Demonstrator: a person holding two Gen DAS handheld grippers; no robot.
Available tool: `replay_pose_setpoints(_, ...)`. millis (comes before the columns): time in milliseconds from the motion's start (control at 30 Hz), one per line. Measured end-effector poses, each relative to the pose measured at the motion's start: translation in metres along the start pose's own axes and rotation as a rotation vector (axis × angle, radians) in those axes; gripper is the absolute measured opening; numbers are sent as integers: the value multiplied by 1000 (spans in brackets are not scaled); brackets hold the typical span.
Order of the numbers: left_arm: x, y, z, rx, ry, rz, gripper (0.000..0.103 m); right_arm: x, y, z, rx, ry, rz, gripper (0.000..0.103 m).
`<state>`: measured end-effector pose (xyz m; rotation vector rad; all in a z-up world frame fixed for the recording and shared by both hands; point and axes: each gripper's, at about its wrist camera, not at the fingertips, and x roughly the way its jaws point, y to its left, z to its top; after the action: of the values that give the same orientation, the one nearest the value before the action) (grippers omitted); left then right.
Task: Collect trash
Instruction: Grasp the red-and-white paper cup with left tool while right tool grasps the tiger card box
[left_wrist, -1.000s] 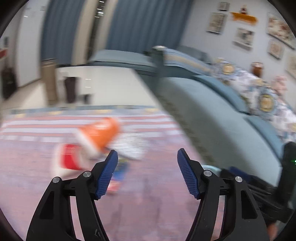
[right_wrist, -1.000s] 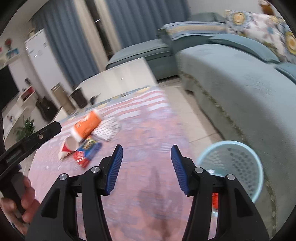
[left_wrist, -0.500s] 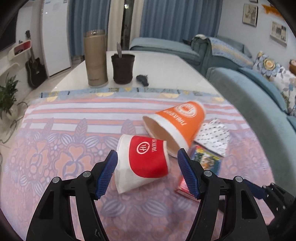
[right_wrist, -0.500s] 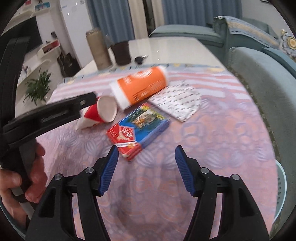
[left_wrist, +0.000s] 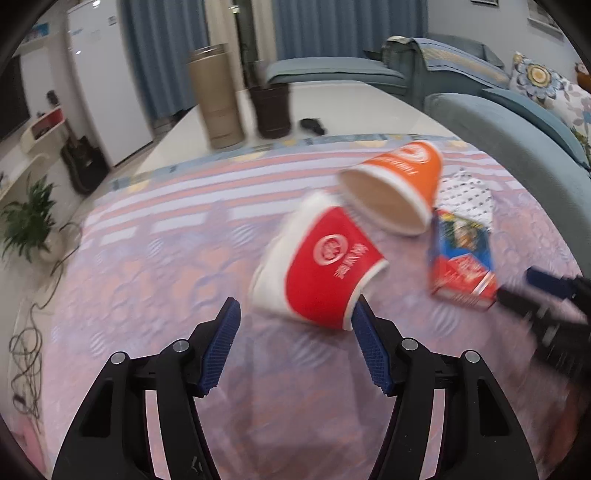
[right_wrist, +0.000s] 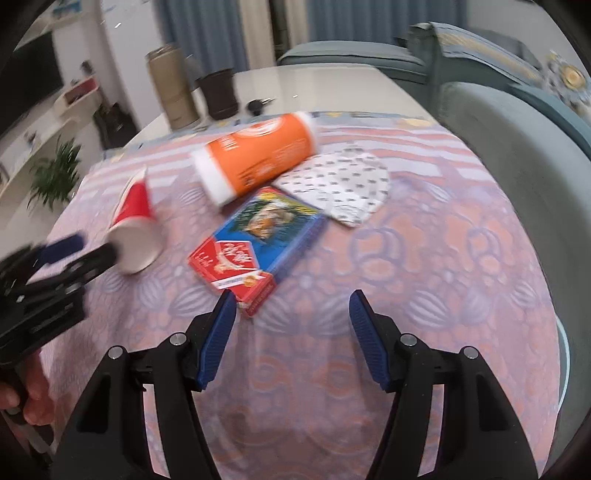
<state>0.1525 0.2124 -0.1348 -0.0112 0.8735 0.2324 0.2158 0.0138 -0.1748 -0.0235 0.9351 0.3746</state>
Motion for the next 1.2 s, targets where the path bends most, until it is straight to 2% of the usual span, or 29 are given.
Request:
replay_pose_setpoints(67, -3, 18, -6, -41, 16, 10, 61, -1, -14, 0, 55, -7, -17, 59)
replay_pose_setpoints(133, -7, 33, -13, -83, 26, -14, 60, -3, -29, -1, 116, -7, 15, 60)
replay_pose_setpoints(200, -11, 42, -17, -118, 34, -113, 64, -6, -33, -1, 134, -14, 46, 60)
replay_pose_setpoints(233, -13, 46, -19, -144, 37, -194, 68, -7, -33, 0, 136, -16, 66, 60)
replay_pose_setpoints(300, -13, 49, -16, -191, 36, -264, 77, -5, -27, 4, 130, -1, 118, 60)
replay_pose_setpoints(367, -5, 49, -9, -254, 62, -318, 79, -1, -15, 9, 115, 25, 169, 60)
replay_pose_setpoints(433, 6, 47, 1, -301, 90, -355, 79, 4, -4, 14, 95, 51, 178, 60)
replay_pose_setpoints(600, 35, 29, 19, -288, 169, -302, 79, 30, 7, 30, 150, 150, 203, 70)
replay_pose_setpoints(667, 45, 18, 24, -249, 195, -241, 78, 38, 9, 37, 180, 165, 192, 73)
replay_pose_setpoints(733, 51, 8, 26, -194, 200, -165, 74, 44, 14, 44, 180, 169, 174, 75)
replay_pose_setpoints(833, 50, 3, 24, -133, 173, -113, 63, 52, 25, 52, 168, 184, 117, 76)
replay_pose_setpoints(1000, 38, 21, 10, -159, 121, -123, 59, 60, 44, 57, 155, 191, 12, 78)
replay_pose_setpoints(1133, 24, 40, 1, -210, 87, -124, 59, 66, 66, 55, 49, 205, -109, 78)
replay_pose_setpoints(1200, 14, 45, -3, -218, 73, -129, 59, 64, 71, 50, 2, 201, -127, 74)
